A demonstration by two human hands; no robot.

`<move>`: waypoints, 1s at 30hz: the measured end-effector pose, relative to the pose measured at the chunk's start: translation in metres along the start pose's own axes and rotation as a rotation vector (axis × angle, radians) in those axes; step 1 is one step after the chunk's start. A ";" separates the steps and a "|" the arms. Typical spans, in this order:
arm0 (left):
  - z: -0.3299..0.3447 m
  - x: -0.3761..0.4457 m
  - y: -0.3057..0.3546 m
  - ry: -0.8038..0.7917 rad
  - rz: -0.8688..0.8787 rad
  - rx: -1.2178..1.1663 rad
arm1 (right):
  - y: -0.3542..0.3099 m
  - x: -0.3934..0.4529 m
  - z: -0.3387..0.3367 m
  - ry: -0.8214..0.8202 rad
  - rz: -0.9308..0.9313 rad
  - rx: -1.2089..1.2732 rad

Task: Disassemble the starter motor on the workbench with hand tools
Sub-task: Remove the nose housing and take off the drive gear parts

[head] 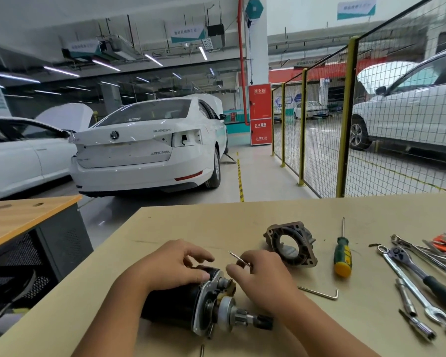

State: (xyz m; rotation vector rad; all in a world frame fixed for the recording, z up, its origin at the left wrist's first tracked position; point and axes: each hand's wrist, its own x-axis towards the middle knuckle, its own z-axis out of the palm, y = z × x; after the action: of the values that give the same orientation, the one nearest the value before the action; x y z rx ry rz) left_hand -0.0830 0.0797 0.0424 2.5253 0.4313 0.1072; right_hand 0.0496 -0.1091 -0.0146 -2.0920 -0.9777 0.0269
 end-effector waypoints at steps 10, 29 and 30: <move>0.006 0.003 0.010 -0.219 0.103 -0.093 | -0.007 -0.003 0.008 -0.169 -0.072 0.152; 0.011 0.005 0.009 -0.138 -0.011 -0.115 | -0.008 -0.003 0.007 -0.212 -0.089 0.102; 0.011 0.005 0.009 -0.129 -0.017 -0.105 | -0.008 -0.003 0.007 -0.212 -0.091 0.093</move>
State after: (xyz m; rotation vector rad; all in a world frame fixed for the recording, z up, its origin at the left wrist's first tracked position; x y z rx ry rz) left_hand -0.0736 0.0682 0.0379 2.4087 0.3854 -0.0382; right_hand 0.0401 -0.1035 -0.0146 -1.9856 -1.1750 0.2478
